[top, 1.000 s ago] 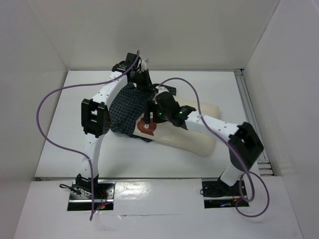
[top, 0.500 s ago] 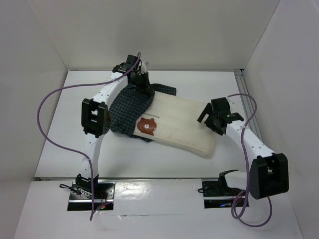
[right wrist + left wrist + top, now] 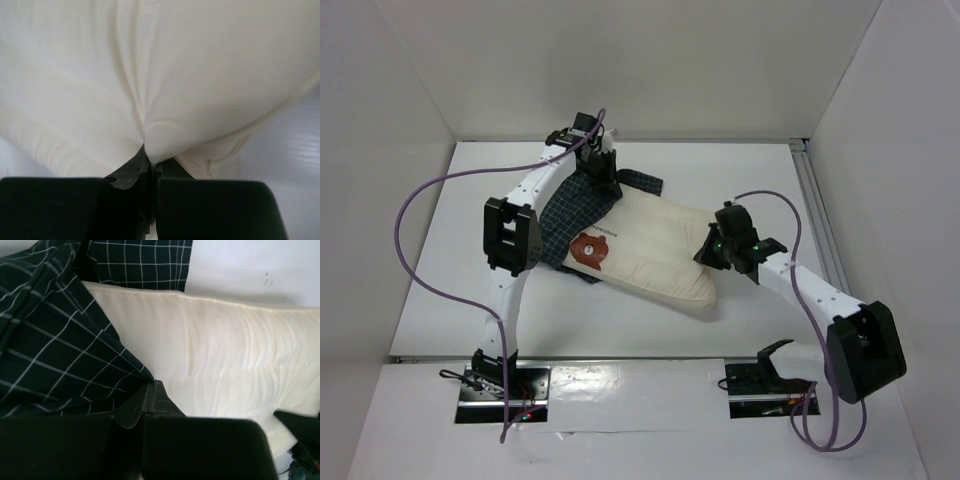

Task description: Put the pillow into the pillowcase

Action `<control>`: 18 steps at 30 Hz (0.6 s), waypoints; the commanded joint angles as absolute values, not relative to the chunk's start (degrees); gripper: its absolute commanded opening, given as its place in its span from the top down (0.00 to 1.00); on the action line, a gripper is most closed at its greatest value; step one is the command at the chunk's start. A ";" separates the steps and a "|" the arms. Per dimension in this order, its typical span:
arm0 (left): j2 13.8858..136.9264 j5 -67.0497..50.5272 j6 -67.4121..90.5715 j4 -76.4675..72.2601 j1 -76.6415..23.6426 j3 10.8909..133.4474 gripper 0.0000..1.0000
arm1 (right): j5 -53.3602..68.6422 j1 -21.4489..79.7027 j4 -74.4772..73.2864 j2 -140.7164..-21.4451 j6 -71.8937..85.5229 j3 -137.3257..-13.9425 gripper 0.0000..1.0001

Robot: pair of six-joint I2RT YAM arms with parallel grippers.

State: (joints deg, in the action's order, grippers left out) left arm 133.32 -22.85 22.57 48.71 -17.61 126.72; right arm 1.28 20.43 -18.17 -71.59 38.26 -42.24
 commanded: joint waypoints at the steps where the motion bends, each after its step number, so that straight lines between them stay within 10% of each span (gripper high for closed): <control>1: 133.77 -28.20 19.60 53.95 -21.25 131.65 1.00 | 1.33 28.54 -20.28 -65.23 38.94 -49.46 1.00; 13: 134.56 -29.72 22.24 51.86 -25.49 132.54 0.99 | -14.13 37.71 -30.32 -60.03 49.56 -44.49 1.00; 15: 134.04 -27.52 21.01 53.08 -25.49 132.54 0.79 | -15.37 37.71 -32.15 -60.56 49.57 -43.68 0.99; 16: 133.16 -26.64 21.01 53.09 -25.49 132.54 0.53 | -15.38 37.71 -32.86 -61.17 49.57 -43.68 0.89; 17: 132.11 -25.67 20.40 53.09 -25.49 132.54 0.34 | -15.90 37.71 -33.65 -61.17 48.96 -43.68 0.72; 18: 129.75 -23.84 20.39 53.61 -24.97 133.06 0.18 | -15.91 37.71 -34.36 -61.17 47.30 -44.64 0.32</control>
